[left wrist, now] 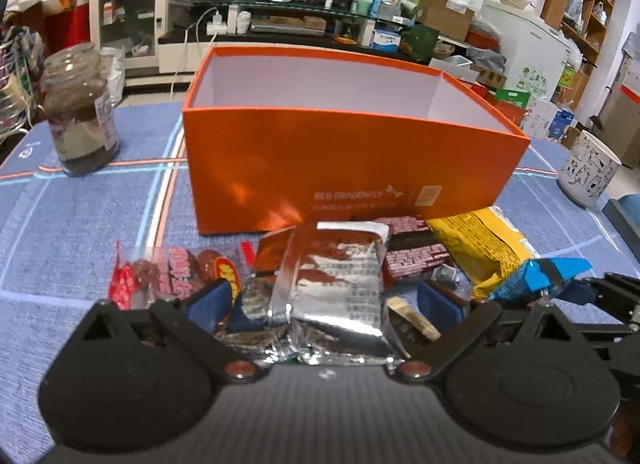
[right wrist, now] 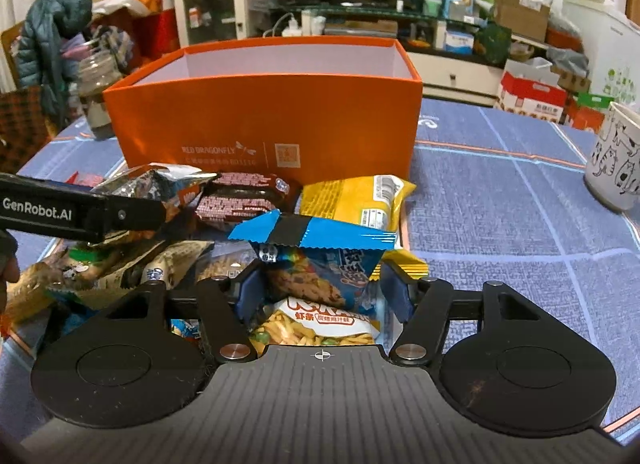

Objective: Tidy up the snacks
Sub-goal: 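Grasp the silver foil bag with the left tool while the right tool grasps the blue wafer bag, then lift both bags and carry them over the orange box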

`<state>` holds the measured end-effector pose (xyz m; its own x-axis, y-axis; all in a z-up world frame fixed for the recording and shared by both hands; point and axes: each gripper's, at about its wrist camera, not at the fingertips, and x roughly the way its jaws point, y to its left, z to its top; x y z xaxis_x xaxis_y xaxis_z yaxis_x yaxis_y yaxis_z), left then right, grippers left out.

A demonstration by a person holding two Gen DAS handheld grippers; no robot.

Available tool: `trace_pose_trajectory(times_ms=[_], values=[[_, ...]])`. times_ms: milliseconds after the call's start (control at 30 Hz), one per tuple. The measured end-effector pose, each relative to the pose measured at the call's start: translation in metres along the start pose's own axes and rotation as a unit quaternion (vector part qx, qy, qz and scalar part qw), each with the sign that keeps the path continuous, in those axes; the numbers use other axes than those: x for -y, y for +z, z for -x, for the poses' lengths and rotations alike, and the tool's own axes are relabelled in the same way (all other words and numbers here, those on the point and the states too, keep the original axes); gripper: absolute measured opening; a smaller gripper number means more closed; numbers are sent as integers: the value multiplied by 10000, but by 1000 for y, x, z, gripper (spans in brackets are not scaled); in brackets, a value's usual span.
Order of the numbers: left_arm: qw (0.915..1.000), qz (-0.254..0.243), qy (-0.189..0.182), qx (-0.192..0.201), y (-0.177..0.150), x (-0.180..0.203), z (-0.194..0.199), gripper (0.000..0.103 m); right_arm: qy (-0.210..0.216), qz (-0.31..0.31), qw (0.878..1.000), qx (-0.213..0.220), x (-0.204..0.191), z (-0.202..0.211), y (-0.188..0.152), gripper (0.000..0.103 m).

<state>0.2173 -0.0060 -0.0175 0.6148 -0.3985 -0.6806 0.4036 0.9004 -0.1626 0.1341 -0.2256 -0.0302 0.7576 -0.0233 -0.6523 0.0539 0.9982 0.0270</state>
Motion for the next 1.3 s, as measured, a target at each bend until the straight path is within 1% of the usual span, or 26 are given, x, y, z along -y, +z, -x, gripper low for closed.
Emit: trace_pose_trajectory(times_ms=[33,67,100,133,167,300,400,633,900,1100,1300], values=[[10000,-6,22,2,0,1,1,97,37,-44,10000,-20,1,-1,1,40],[10000,-3,46,-2,-1,2,1,96,20,-78,10000,-38,1,-1,2,40],[10000,-1,50,-2,-1,3,2,92,20,-102,9999,-49,1,-1,3,39],[10000,-1,71,3,0,4,3,74,35,-134,9999,-46,1,0,4,39],[9999,2,122,-1,0,4,4,70,58,-151,9999,-28,2,1,4,39],[9999,12,109,42,2,4,10,70,55,-82,9999,89,1,11,7,39],[9997,-72,227,76,2,7,13,69,75,-54,9998,146,1,18,10,39],[9989,-156,377,218,6,16,27,61,100,60,9994,337,1,34,14,39],[9968,-259,625,435,11,21,45,60,140,60,9985,528,4,47,19,39],[9959,-130,641,621,16,15,59,59,124,72,9976,681,5,52,22,39],[9947,-220,673,742,19,25,71,59,146,115,9972,720,4,53,23,39]])
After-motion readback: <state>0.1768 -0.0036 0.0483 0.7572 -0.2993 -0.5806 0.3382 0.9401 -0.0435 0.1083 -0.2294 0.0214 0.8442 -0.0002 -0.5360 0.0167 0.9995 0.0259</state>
